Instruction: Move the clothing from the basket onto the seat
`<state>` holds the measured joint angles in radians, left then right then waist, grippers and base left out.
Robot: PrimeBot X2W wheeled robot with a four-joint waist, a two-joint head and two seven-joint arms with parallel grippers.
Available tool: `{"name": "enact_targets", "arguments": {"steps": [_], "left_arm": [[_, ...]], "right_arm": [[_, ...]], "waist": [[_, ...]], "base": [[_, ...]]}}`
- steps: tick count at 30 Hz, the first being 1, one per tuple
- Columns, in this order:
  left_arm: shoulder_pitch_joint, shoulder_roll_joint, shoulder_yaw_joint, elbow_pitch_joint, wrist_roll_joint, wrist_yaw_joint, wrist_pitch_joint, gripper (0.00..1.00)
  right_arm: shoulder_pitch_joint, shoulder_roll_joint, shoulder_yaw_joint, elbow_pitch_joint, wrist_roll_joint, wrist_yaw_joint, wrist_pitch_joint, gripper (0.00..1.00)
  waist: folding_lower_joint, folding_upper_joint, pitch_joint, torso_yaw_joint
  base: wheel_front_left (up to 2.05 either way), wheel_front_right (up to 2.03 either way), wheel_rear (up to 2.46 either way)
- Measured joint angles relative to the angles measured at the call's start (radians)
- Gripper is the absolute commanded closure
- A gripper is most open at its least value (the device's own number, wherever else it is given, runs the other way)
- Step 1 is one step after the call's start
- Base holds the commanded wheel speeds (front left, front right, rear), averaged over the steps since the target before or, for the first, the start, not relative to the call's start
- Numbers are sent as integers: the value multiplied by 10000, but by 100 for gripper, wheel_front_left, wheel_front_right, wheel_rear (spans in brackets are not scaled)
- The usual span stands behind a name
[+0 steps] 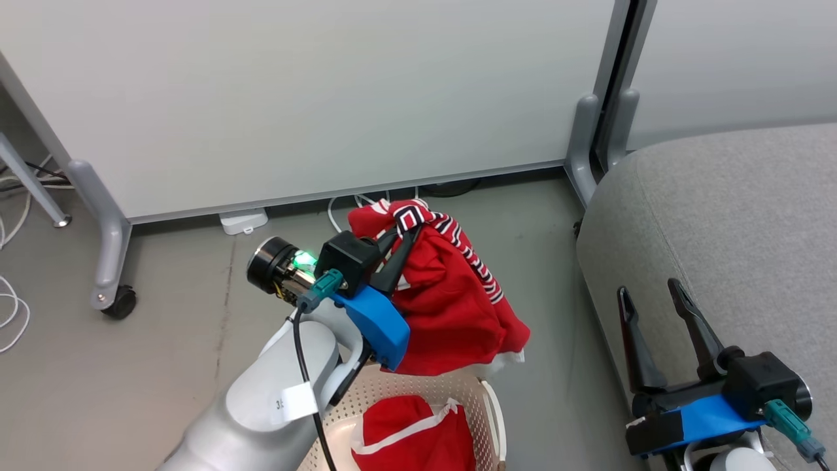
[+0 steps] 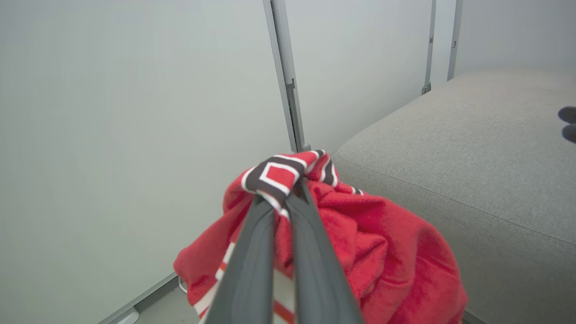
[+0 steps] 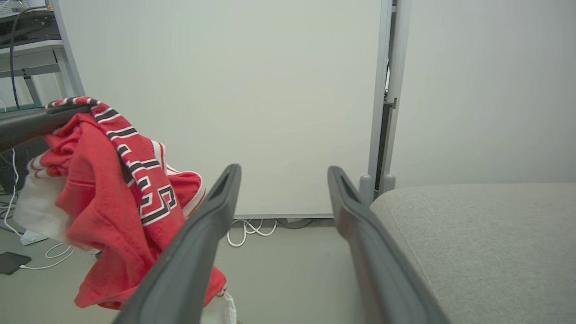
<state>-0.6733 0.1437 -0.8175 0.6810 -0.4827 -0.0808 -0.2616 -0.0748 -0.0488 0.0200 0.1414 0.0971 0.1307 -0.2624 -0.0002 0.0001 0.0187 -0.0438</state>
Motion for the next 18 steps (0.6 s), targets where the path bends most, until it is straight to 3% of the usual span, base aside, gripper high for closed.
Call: {"name": "enact_targets", "arguments": {"steps": [18], "left_arm": [[367,6,12,-460,167,-48,0,100]], "right_arm": [[118,0,380,-15,157,0,0,0]], "waist": [[1,-1,-276,457]], "base": [[0,0,0]]}}
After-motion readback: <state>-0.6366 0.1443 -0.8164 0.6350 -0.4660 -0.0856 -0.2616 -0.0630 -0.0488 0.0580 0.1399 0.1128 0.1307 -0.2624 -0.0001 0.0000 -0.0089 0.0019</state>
